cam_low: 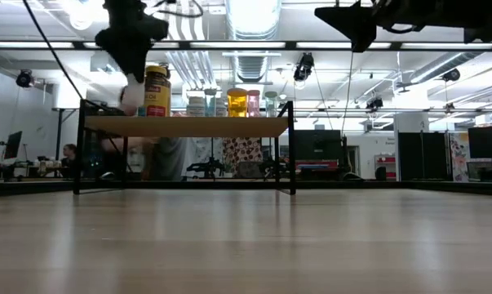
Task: Pick and place medicine bottles onto shelf by color
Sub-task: Put the transparent pill bottle on the shelf
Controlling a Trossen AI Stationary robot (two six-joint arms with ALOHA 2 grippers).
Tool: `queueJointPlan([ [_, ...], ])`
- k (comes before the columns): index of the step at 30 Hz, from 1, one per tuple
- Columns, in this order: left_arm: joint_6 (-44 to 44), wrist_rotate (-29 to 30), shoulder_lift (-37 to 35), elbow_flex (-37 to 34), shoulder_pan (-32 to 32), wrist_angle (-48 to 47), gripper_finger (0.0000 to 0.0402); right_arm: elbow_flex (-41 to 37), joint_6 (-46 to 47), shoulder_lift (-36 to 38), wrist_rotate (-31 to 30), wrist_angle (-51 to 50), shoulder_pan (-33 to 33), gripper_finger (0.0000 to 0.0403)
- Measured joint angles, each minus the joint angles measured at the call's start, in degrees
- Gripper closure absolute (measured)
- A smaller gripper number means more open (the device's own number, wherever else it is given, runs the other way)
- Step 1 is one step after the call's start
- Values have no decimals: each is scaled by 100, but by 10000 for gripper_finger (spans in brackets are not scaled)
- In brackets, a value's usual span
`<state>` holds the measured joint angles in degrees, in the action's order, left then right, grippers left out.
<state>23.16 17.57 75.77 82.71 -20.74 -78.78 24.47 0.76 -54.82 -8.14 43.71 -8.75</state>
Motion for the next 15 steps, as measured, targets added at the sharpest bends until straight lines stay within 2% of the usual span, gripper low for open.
queueJointPlan([
  [7, -103, -106, -243, -554, -386, 209, 290, 0, 75, -36, 103, -14, 0, 78],
  [13, -141, -82, -261, -732, -543, 213, 221, 0, 76, -40, 105, -20, 0, 78],
  [15, -174, -62, -241, -734, -579, 216, 210, 0, 76, -40, 103, -21, 0, 78],
])
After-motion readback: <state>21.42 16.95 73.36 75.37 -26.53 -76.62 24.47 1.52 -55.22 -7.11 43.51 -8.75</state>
